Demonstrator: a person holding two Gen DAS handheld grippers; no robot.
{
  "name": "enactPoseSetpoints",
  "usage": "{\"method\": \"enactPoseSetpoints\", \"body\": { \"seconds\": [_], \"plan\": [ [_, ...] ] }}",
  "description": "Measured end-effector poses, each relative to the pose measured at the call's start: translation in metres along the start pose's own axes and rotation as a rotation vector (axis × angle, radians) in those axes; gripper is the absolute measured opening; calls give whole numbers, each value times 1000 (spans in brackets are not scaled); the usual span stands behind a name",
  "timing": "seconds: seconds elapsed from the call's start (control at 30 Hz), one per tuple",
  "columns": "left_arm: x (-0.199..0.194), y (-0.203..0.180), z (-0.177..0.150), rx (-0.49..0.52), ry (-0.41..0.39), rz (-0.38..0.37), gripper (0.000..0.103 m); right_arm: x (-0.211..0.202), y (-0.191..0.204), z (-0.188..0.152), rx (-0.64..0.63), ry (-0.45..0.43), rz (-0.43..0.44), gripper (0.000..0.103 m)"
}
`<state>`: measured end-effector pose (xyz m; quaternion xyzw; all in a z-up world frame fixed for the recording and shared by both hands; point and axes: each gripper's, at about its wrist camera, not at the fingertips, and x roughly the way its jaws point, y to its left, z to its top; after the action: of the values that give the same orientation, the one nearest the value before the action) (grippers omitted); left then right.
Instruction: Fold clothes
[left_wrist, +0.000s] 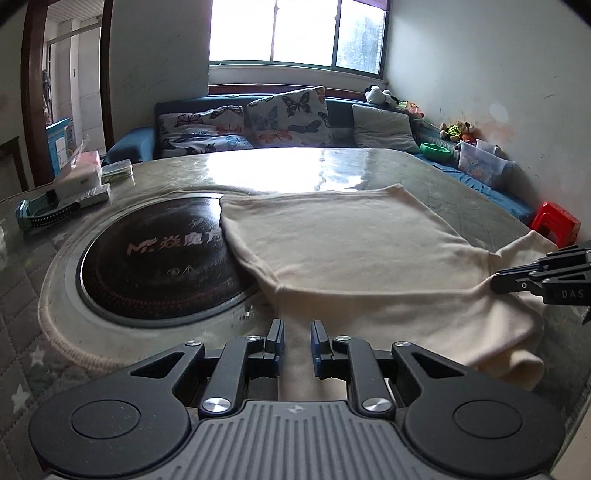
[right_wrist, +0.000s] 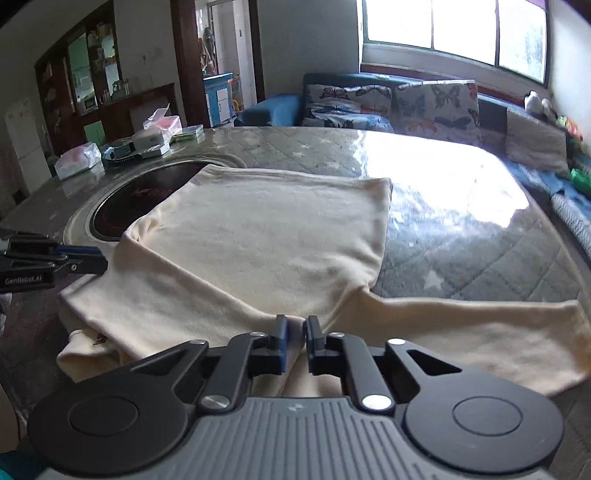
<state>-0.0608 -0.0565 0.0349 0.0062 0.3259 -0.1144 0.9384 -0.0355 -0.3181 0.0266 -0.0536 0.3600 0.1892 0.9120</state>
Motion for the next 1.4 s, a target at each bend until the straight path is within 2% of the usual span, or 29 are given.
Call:
{"method": "enactPoseSetpoints", "body": {
  "seconds": [0.03, 0.17, 0.2, 0.33, 0.47, 0.7, 0.8, 0.9, 1.07, 1.1, 1.4],
  "plan": [
    [3, 0, 2, 0, 0, 3, 26, -1, 1, 1, -6, -4, -4, 7],
    [14, 0, 5, 6, 4, 11, 24, -6, 6, 6, -34, -28, -21, 6],
    [17, 0, 5, 10, 7, 15, 14, -8, 6, 8, -39, -38, -25, 6],
    [14, 1, 4, 3, -17, 39, 4, -12, 7, 17, -59, -78, -38, 6],
    [11, 5, 2, -41, -25, 76, 4, -15, 7, 25, -75, -113, -52, 3],
    [8, 7, 5, -46, -19, 70, 7, 19, -7, 12, -29, -36, -97, 5],
    [1, 6, 10, -44, -33, 54, 7, 8, -3, 11, -42, -59, -67, 10],
    [-2, -4, 12, -19, -46, 27, 7, -4, 7, 10, -80, -78, -21, 10],
    [9, -14, 7, 25, -15, 8, 7, -4, 17, 1, -95, -40, 33, 15],
    [12, -14, 5, 31, -5, 10, 7, -4, 19, -3, -104, -31, 33, 18],
    [11, -22, 6, 58, 2, 13, 8, -14, 23, -19, -135, -38, 8, 19]
  ]
}}
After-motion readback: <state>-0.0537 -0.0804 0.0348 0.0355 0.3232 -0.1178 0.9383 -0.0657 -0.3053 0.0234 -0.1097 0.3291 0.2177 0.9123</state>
